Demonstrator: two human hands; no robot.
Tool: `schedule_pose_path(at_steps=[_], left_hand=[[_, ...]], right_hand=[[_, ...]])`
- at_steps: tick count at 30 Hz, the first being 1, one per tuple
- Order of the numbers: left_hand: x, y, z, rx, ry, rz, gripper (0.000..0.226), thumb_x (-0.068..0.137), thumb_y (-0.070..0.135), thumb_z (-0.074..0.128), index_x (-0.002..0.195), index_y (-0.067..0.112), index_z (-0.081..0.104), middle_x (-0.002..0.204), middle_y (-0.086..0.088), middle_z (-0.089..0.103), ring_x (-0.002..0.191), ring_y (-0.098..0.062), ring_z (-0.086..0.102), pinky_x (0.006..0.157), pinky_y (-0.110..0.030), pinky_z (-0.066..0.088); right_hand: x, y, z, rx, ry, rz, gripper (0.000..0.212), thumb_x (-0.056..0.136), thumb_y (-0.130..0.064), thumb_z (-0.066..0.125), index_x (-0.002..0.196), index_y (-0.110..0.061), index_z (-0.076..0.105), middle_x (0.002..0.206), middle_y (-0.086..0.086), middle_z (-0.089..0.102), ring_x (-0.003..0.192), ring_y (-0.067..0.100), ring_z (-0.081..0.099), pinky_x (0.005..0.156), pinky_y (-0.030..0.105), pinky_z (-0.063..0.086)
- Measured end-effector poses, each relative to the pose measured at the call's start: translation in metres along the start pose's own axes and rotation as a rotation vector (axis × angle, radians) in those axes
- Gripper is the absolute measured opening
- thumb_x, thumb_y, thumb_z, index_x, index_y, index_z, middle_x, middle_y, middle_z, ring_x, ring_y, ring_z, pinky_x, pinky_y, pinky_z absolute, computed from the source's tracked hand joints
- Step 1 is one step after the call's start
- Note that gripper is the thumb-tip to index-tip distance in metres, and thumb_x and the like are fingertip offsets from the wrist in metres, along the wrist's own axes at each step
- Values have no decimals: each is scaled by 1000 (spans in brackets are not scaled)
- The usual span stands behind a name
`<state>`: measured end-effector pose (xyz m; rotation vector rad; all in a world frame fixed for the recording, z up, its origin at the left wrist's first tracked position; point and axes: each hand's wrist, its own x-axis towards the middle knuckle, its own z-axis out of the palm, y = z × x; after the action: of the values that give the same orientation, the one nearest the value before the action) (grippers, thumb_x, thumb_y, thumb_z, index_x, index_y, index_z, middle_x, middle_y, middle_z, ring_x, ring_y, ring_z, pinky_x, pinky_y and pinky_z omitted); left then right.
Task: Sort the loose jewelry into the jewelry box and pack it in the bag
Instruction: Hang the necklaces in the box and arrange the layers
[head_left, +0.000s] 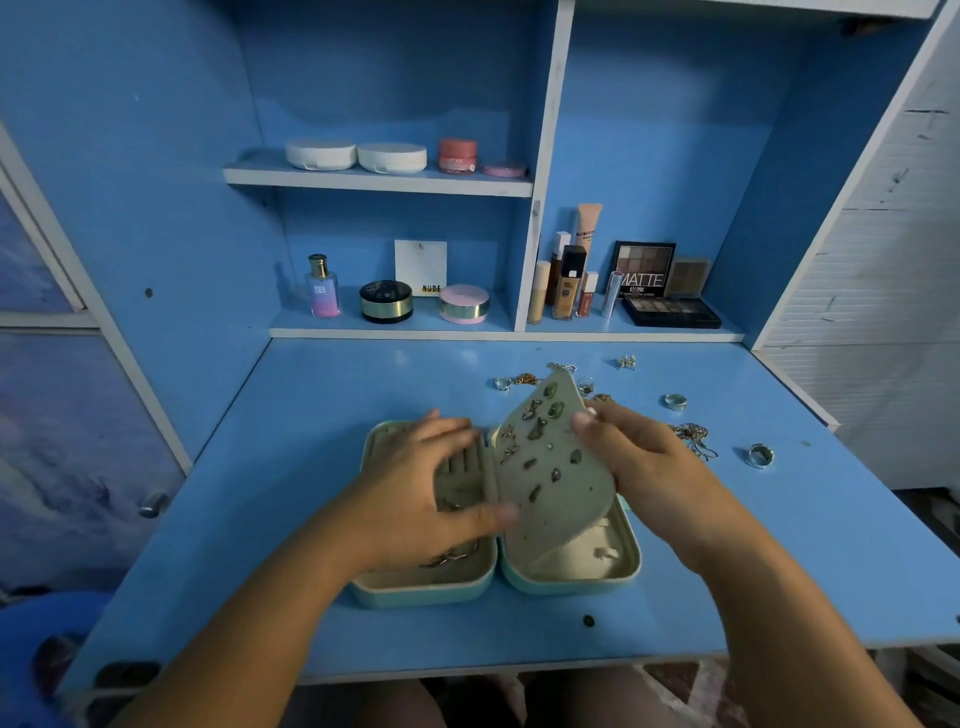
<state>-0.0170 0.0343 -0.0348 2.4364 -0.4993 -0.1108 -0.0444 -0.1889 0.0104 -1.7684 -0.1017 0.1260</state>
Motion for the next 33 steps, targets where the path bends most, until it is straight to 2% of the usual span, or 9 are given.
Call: schedule_pose_path(at_steps=[6,10,13,16,20,24,27,29,33], left_hand=[[-16,-32,-11,81,197,-117,83,75,75,47,146,32,39,154,17,26,145,-5,16,118,-36,18],[-13,-46,-18,-121,204,-155,53,95,41,56,145,30,42,147,19,35,130,3,32,106,-22,26],[-8,-57,-20,-168,198,-169,50,97,34,56,144,29,43,143,17,42,131,-2,39,107,-23,32],[-5,-64,-22,-216,198,-192,44,97,29,56,140,26,49,139,11,51,127,-8,48,105,-26,39],[-10,-67,-27,-207,211,-208,38,90,34,63,127,29,61,126,10,64,116,-5,59,103,-38,47],[-28,-69,-24,-206,251,-186,28,86,28,68,113,33,64,113,20,67,110,-1,60,99,-32,47],[-41,-68,-17,-228,292,-176,23,91,18,64,107,35,62,108,21,66,108,6,57,95,-24,44],[-46,-68,-15,-326,301,-185,13,92,33,60,104,34,63,103,21,68,103,7,58,98,-27,45],[-42,-58,-27,-517,285,-238,68,67,87,41,105,38,69,112,21,69,115,0,58,107,-32,39]], right_hand=[[-18,16,1,2,59,42,27,92,-10,56,112,-27,62,103,-2,71,92,20,69,78,41,57],[-27,19,34,-110,118,-111,53,88,-14,59,130,-43,43,113,-14,62,92,7,67,59,21,54],[-29,28,63,-427,213,-333,68,86,-21,60,142,-43,29,127,-16,41,107,-2,50,85,21,50],[-31,38,84,-596,207,-506,68,82,-12,59,139,-41,35,135,-7,38,105,1,45,84,14,41],[-34,47,93,-749,264,-589,53,74,-15,53,125,-31,54,119,-3,57,94,18,61,71,28,54],[-39,55,82,-846,367,-658,32,77,-28,50,102,-28,70,111,-1,64,94,23,61,76,32,53],[-43,63,66,-887,363,-616,29,78,-36,59,104,-35,70,113,-2,61,96,23,55,71,36,50],[-48,67,59,-917,298,-584,32,83,-52,54,111,-42,66,114,-6,57,98,21,52,71,36,49],[-57,68,57,-752,270,-405,46,83,-75,38,115,-51,59,121,-13,44,111,10,36,88,32,41]])
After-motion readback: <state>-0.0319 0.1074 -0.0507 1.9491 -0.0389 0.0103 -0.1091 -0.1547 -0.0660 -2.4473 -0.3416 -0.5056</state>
